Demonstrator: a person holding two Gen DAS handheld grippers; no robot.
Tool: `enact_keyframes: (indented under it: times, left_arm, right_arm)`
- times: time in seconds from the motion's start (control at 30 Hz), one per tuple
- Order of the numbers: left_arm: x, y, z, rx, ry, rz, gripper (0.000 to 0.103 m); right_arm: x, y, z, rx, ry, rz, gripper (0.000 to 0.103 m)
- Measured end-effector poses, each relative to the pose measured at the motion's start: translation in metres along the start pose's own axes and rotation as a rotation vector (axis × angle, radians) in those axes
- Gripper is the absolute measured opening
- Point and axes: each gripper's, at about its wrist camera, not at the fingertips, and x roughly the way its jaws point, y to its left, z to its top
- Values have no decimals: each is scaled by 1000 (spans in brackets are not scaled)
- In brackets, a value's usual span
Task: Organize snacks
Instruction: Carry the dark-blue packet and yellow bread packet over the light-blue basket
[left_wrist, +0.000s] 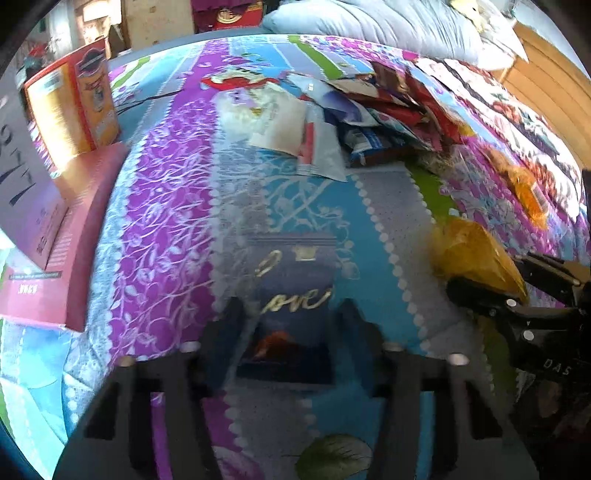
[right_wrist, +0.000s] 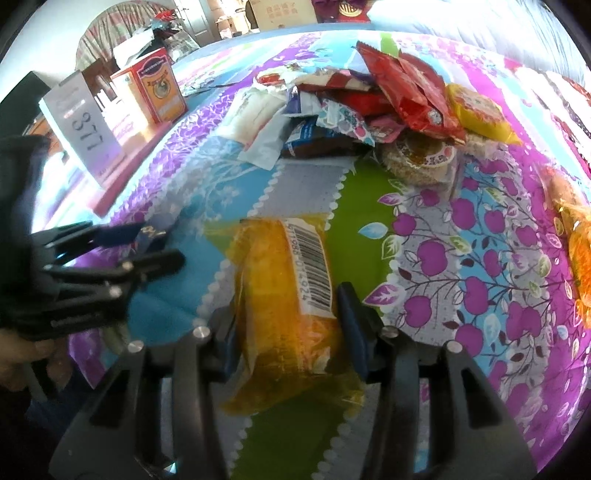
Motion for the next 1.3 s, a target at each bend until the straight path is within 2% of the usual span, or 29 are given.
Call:
enact_keyframes:
  times: [0.1,0.2,0.33,0.47,0.63,0.83,0.97,1.1,1.2,1.3]
  left_arm:
    - [-8,10,0,-15,-5,-30,29]
    - [-27,9,3,-9,-57,-29,29]
    - [-74,10,12,17,-165,-11,29]
    - [-135,23,22,19,-297,26,29]
    - [-202,53,23,-4,-439,96,29]
    - [-260,131,16,-138,-531,207,29]
    - [-295,201,6,-254,-577,288,29]
    - [-319,272,-9,-355,-592,349,29]
    - [-326,331,-22,-445,-577,370,29]
    - [-322,383,-36,-536,-547,357,29]
  right_arm:
    - [-4,2,1,24,-11,2,43]
    - [-17,4,6,46,-50,-4,43]
    - [-43,22,23,20,-114,-3,43]
    - [-72,57,50,-38,-192,25,43]
    - [-107,122,86,-143,-295,113,43]
    - [-128,221,139,-303,-376,237,43]
    - [-123,290,169,-392,-372,338,43]
    - [-104,356,188,-468,-325,417,43]
    - [-81,403,198,-522,-252,464,43]
    - [-49,443,206,-559,-163,492,43]
